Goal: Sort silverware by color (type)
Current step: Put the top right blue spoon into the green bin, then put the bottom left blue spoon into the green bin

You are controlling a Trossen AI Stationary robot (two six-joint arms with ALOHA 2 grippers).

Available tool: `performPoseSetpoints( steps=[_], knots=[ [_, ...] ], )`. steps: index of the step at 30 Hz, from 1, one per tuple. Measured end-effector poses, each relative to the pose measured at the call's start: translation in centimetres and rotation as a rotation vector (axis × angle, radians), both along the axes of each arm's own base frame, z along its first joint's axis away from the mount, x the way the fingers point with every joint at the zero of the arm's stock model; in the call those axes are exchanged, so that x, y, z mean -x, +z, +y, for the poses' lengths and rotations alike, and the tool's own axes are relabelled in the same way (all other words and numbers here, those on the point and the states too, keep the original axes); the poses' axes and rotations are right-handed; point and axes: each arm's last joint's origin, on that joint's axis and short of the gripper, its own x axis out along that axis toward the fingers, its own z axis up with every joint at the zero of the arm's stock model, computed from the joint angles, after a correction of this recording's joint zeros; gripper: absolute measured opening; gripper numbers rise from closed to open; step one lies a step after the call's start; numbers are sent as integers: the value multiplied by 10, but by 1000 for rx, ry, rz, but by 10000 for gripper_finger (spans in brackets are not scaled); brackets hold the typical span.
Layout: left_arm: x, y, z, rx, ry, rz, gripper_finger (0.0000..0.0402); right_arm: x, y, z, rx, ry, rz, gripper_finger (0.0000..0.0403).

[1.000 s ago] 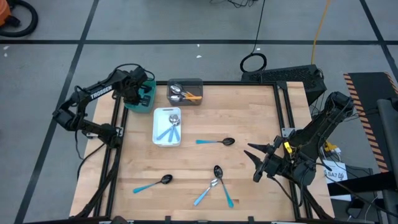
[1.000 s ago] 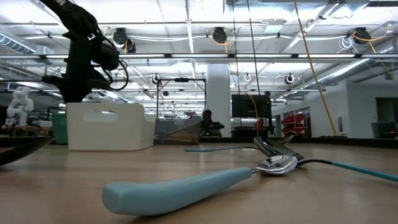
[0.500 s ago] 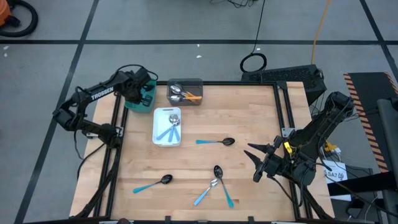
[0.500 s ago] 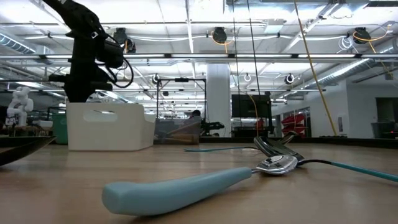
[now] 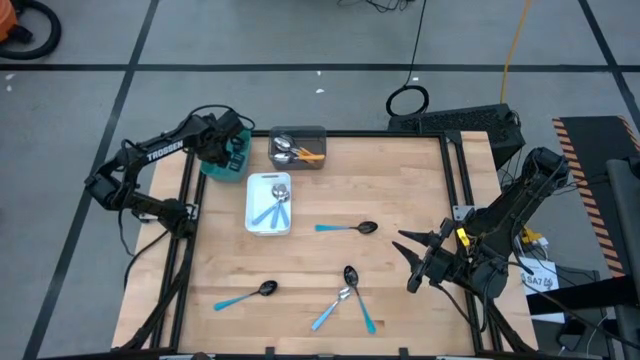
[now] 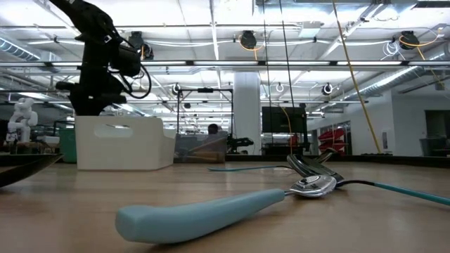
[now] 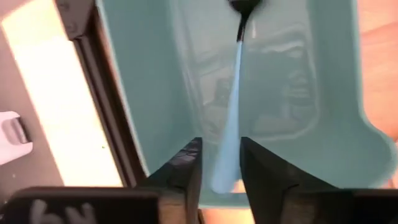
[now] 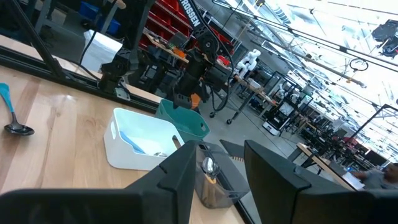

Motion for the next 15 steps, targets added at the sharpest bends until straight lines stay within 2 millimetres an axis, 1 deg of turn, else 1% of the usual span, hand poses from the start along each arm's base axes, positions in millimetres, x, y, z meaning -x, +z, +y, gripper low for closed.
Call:
performPoseSetpoints(
  steps=[2, 5, 11, 15],
  knots=[
    [0, 0, 1, -17, 4, 14, 127, 0, 0, 0, 0, 0, 0, 130],
    [0, 0, 1, -29, 5, 17, 139, 0, 0, 0, 0, 0, 0, 130],
    [-7, 1, 0, -54, -68, 9, 140, 0, 0, 0, 0, 0, 0, 130],
    [-18, 6, -12, -83, -149, 7, 140, 0, 0, 0, -2, 0, -1, 130]
  ],
)
